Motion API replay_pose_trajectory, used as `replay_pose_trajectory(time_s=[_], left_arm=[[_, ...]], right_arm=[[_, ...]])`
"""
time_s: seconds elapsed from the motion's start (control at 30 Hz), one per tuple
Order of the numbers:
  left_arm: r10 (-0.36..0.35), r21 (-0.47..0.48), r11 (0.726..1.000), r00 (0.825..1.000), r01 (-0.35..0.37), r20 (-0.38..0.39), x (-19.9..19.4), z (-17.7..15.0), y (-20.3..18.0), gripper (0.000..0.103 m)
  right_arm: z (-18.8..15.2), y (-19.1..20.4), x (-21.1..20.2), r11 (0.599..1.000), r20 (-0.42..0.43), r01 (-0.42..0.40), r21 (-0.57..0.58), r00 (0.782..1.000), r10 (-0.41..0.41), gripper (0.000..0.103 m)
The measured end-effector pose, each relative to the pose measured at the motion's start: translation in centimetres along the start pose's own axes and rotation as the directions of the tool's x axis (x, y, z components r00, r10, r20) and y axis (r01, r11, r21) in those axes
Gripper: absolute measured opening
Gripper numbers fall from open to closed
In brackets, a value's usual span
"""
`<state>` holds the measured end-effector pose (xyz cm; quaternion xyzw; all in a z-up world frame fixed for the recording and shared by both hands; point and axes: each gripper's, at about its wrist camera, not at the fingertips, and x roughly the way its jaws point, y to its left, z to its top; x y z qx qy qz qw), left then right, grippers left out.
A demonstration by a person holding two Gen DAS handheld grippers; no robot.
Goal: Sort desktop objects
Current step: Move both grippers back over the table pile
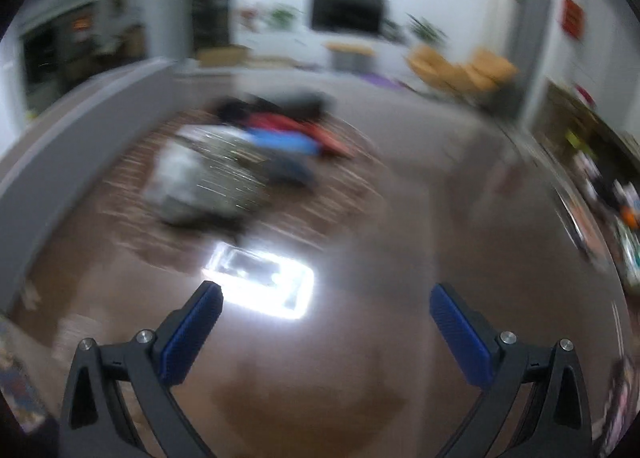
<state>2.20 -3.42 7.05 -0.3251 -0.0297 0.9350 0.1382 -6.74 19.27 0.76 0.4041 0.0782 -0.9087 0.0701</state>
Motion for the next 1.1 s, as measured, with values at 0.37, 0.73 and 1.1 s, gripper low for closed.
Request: replay_pose_trajectory(time_s=[0.37,0.73,1.1], left_arm=[[0.230,0.112,0.971,0.947,-0.209,-0.224,15.9,-3.0,-0.4,0.103],[0.193,0.033,0.981,0.941,-0.192,-0.277,17.6,-3.3,2.2,0.103],[0.198,0.035,0.980,0.939,-0.196,-0.279,18.0,-3.3,2.1,0.103]], right_arm=[[-2.2,-7.0,2.9,0.990,-0.112,0.030,0.139,0.994,-0.015,0.103],[-2.3,-7.0,3.2,0.990,-0.113,0.030,0.140,0.994,-0.014,0.103],[-2.3,-6.9,3.2,0.990,-0.112,0.030,0.141,0.994,-0.014,0.103]])
